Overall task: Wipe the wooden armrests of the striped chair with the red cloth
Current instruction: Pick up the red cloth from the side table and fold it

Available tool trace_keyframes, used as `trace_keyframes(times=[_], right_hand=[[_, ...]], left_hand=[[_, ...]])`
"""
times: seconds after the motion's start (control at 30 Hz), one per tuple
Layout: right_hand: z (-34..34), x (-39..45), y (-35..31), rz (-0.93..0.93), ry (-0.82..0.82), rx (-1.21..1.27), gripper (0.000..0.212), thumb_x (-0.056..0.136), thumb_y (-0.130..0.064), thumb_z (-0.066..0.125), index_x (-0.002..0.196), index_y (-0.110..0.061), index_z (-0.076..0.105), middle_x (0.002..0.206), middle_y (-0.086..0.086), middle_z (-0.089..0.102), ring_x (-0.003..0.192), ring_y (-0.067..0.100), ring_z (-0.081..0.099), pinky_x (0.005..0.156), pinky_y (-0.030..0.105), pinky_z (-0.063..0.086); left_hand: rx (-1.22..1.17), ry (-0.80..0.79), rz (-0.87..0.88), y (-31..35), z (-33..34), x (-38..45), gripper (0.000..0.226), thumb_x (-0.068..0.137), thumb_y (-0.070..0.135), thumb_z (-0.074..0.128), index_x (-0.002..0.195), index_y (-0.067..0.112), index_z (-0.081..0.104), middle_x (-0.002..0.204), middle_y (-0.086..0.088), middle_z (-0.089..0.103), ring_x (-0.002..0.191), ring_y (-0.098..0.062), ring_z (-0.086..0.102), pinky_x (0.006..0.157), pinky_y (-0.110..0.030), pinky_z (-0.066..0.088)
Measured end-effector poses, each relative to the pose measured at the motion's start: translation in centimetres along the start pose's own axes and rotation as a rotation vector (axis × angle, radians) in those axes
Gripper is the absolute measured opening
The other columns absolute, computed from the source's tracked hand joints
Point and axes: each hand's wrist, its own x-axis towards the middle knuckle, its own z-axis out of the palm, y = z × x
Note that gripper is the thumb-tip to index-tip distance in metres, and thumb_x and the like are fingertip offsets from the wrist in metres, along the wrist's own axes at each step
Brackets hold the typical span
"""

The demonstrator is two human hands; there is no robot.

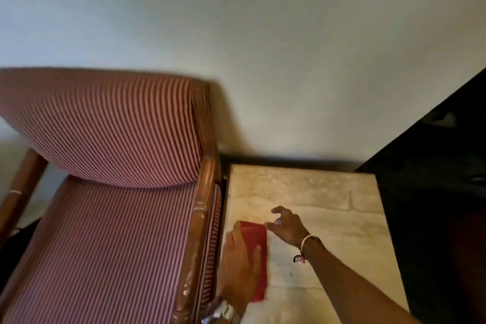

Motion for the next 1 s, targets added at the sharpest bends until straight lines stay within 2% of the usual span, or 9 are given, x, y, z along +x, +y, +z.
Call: trace_keyframes(times=[0.17, 0.27, 0.37, 0.53, 0.6, 0.7, 0.8, 0.93, 1.0], right_hand=[[6.2, 6.3, 8.7, 0.169, 0.063, 0.227, 0.025, 0.091, 0.001, 0.073, 0.114, 0.004, 0.065, 0.11, 0.023, 0.07, 0.115, 0.033, 0.068, 0.109, 0.041, 0.048], [8.3, 8.2, 11.1, 0.217, 0.085, 0.301, 0.035, 0.091, -0.002, 0.074, 0.125, 0.002, 0.064, 0.116, 0.018, 0.069, 0.117, 0.033, 0.066, 0.093, 0.033, 0.05], [9.9, 9.8, 12.8, 0.248, 0.174, 0.509, 0.032, 0.081, -0.002, 0.084, 0.108, -0.004, 0.067, 0.098, 0.017, 0.072, 0.099, 0.03, 0.07, 0.09, 0.04, 0.054], [13.7, 10.7, 12.3, 0.108, 0.231, 0.379, 0.028, 0.083, -0.018, 0.086, 0.103, -0.003, 0.076, 0.087, 0.01, 0.077, 0.076, 0.017, 0.07, 0.061, 0.015, 0.053], [14.6, 10.4, 11.4, 0.067, 0.243, 0.307, 0.021, 0.089, -0.019, 0.079, 0.102, -0.003, 0.078, 0.092, 0.015, 0.079, 0.082, 0.024, 0.073, 0.067, 0.026, 0.056], [13.9, 9.0, 10.0, 0.112, 0.25, 0.413, 0.022, 0.096, -0.017, 0.071, 0.11, -0.002, 0.076, 0.105, 0.02, 0.079, 0.101, 0.036, 0.075, 0.093, 0.051, 0.06], [12.6, 5.5, 8.1, 0.107, 0.257, 0.58, 0.026, 0.098, -0.015, 0.067, 0.121, -0.004, 0.072, 0.113, 0.015, 0.077, 0.11, 0.033, 0.071, 0.102, 0.058, 0.056], [10.9, -1.4, 4.1, -0.047, 0.122, 0.78, 0.03, 0.089, -0.034, 0.073, 0.118, -0.024, 0.076, 0.114, -0.004, 0.081, 0.107, 0.014, 0.076, 0.087, 0.039, 0.064], [11.6, -3.8, 1.6, -0.128, 0.051, 0.828, 0.028, 0.086, -0.035, 0.078, 0.112, -0.026, 0.079, 0.109, -0.005, 0.082, 0.099, 0.009, 0.078, 0.077, 0.026, 0.063]], left_hand=[[-0.026, -0.08, -0.379, -7.2, 10.1, 2.4, 0.074, 0.096, 0.036, 0.054, 0.157, 0.013, 0.02, 0.144, -0.011, 0.043, 0.125, -0.029, 0.053, 0.102, -0.044, 0.052], [0.003, -0.09, -0.43, -10.2, 13.1, 4.0, 0.077, 0.096, 0.045, 0.054, 0.157, 0.011, 0.021, 0.145, -0.013, 0.041, 0.127, -0.032, 0.051, 0.101, -0.046, 0.05], [-0.009, -0.018, -0.431, -12.4, 14.8, 6.3, 0.071, 0.095, 0.04, 0.059, 0.151, 0.008, 0.031, 0.137, -0.018, 0.048, 0.121, -0.035, 0.053, 0.091, -0.044, 0.051], [-0.112, 0.025, -0.464, -13.3, 16.4, 8.8, 0.04, 0.094, 0.019, 0.062, 0.129, 0.009, 0.045, 0.126, -0.015, 0.066, 0.111, -0.035, 0.067, 0.085, -0.041, 0.055], [-0.131, 0.009, -0.449, -13.2, 16.1, 8.6, 0.035, 0.095, 0.016, 0.061, 0.127, 0.009, 0.046, 0.124, -0.014, 0.067, 0.112, -0.034, 0.067, 0.088, -0.04, 0.055], [-0.175, 0.026, -0.352, -12.1, 14.4, 7.1, 0.032, 0.096, 0.018, 0.06, 0.125, 0.011, 0.05, 0.119, -0.01, 0.069, 0.106, -0.029, 0.069, 0.085, -0.034, 0.056], [-0.204, 0.063, -0.2, -10.6, 10.7, 3.9, 0.029, 0.096, 0.026, 0.061, 0.123, 0.017, 0.053, 0.109, 0.002, 0.067, 0.087, -0.009, 0.065, 0.068, -0.008, 0.05], [-0.2, 0.151, -0.024, -10.2, 3.4, -1.4, 0.023, 0.088, 0.046, 0.062, 0.107, 0.042, 0.05, 0.084, 0.024, 0.058, 0.078, 0.012, 0.062, 0.061, -0.001, 0.046], [-0.173, 0.214, -0.004, -11.9, -0.7, -3.4, 0.028, 0.079, 0.058, 0.061, 0.102, 0.045, 0.052, 0.075, 0.02, 0.064, 0.069, 0.005, 0.066, 0.054, -0.001, 0.045]])
